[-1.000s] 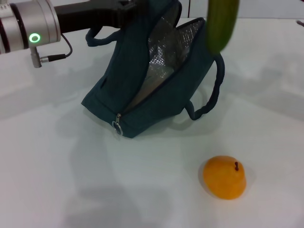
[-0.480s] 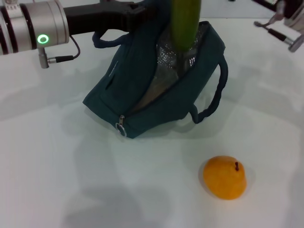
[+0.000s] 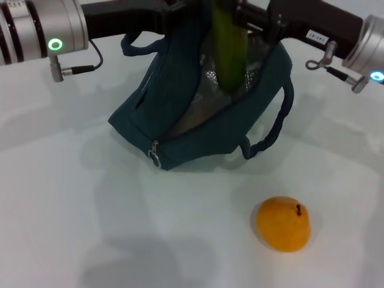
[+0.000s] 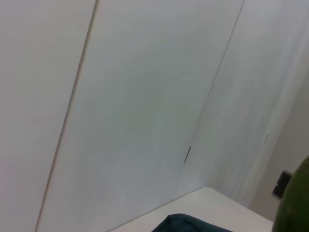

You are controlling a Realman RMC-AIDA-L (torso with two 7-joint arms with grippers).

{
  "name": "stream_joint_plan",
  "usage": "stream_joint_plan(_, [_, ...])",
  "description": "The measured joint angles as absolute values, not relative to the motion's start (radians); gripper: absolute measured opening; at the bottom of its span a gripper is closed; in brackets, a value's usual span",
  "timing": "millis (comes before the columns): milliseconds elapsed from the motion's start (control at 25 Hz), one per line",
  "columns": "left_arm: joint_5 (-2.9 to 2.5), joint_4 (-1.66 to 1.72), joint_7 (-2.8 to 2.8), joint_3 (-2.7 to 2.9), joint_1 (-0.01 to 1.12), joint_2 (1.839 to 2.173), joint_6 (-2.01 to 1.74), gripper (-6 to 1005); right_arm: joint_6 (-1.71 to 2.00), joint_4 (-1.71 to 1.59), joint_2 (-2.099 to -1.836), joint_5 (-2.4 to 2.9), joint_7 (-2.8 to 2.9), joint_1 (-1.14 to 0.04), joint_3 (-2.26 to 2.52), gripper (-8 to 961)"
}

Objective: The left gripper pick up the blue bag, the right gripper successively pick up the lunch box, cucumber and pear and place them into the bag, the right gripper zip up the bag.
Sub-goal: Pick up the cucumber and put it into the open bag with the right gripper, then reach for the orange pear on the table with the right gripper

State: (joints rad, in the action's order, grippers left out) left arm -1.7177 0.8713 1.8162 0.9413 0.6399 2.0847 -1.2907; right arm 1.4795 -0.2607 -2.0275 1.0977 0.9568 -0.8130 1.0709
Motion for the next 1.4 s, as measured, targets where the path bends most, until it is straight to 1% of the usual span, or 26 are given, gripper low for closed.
stream_joint_plan(240, [-1.719, 0.869, 1.816, 0.942, 0.651, 2.084, -1.29, 45, 1.416, -0.259, -2.028, 1.094, 0.954, -0.83, 1.127, 625])
stream_joint_plan(720, [-1.723, 0.869, 1.816, 0.941, 0.651, 2.082, -1.288, 45, 1.478, -0.275, -2.028, 1.031, 0.917, -0.778, 1.124, 653])
stream_joint_plan(840, [-1.724, 0.869, 1.816, 0.941, 0.651, 2.081, -1.288, 45, 1.487, -0.291, -2.026, 1.03, 0.92, -0.757, 1.122, 745])
stream_joint_plan(920, [-1.724, 0.869, 1.817, 0.938, 0.647, 2.081, -1.288, 45, 1.515, -0.332, -2.022, 1.034, 0.937, -0.717, 1.127, 807])
stream_joint_plan(1040, [-1.723, 0.867, 1.818, 0.935, 0.644, 2.081, -1.287, 45, 1.584, -0.421, -2.012, 1.044, 0.968, -0.612, 1.141, 799])
stream_joint_plan(1120, [-1.724, 0.866, 1.819, 0.934, 0.639, 2.08, -1.285, 45, 1.618, -0.519, -2.0, 1.079, 0.988, -0.511, 1.152, 794])
stream_joint_plan(1200, [-1.723, 0.869, 1.818, 0.934, 0.629, 2.079, -1.283, 45, 1.636, -0.587, -1.991, 1.137, 0.997, -0.438, 1.154, 788])
stream_joint_plan(1280, [-1.722, 0.873, 1.818, 0.93, 0.62, 2.078, -1.283, 45, 1.665, -0.635, -1.983, 1.205, 0.998, -0.375, 1.154, 783])
stream_joint_plan(1400, [-1.723, 0.868, 1.817, 0.919, 0.617, 2.077, -1.281, 45, 1.738, -0.658, -1.974, 1.303, 0.997, -0.313, 1.148, 775])
